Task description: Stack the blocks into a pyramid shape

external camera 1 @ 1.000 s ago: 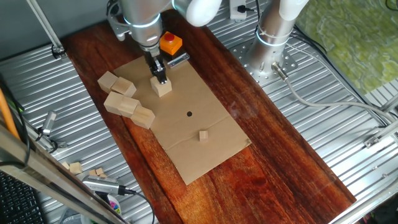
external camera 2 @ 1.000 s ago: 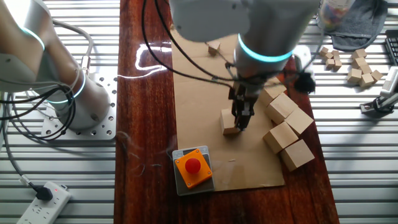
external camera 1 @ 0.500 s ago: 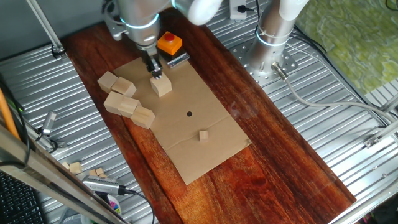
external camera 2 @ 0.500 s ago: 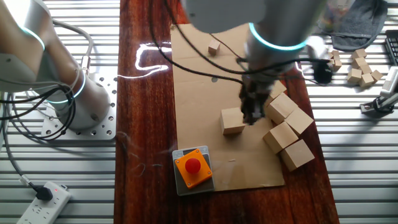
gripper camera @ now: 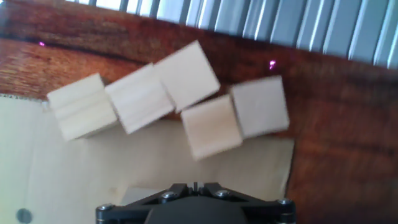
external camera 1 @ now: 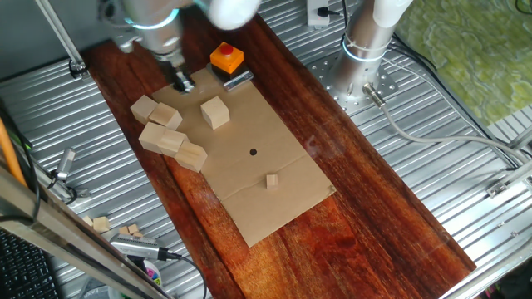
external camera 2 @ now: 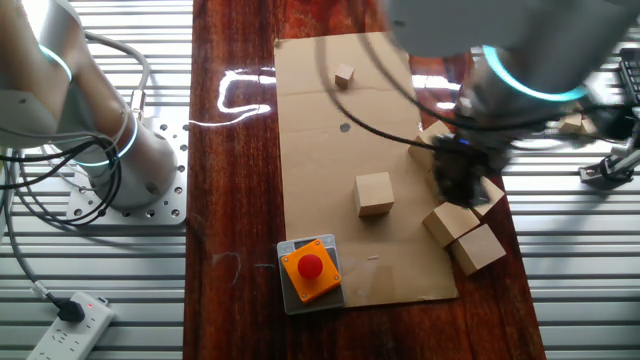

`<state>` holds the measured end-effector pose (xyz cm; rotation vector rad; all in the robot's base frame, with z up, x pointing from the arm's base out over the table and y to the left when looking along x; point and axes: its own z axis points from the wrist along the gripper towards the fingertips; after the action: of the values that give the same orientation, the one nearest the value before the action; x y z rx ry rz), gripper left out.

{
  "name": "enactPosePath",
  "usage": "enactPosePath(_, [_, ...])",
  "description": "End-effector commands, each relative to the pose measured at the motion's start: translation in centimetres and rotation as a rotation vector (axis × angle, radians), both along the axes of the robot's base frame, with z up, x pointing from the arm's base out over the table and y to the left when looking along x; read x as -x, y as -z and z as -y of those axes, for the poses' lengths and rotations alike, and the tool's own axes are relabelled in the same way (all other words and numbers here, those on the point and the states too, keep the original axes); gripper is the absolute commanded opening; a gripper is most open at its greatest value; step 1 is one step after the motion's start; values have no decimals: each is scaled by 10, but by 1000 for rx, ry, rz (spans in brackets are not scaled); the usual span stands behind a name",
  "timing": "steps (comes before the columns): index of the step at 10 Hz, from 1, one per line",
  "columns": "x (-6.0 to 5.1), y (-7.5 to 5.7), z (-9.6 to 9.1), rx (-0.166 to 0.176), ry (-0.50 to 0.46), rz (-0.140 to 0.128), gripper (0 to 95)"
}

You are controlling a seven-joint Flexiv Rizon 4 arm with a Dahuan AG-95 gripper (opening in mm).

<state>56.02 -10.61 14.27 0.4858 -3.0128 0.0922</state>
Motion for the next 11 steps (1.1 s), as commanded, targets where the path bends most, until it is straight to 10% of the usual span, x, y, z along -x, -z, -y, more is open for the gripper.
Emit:
enactPosePath(1, [-20,13,6,-2,-77,2,0])
enactPosePath(8, [-31,36,20,-13,-182,5,0])
enactPosePath(9, [-31,35,22,-17,-204,-8,190])
enactPosePath(11, [-31,34,24,-22,-251,-30,190])
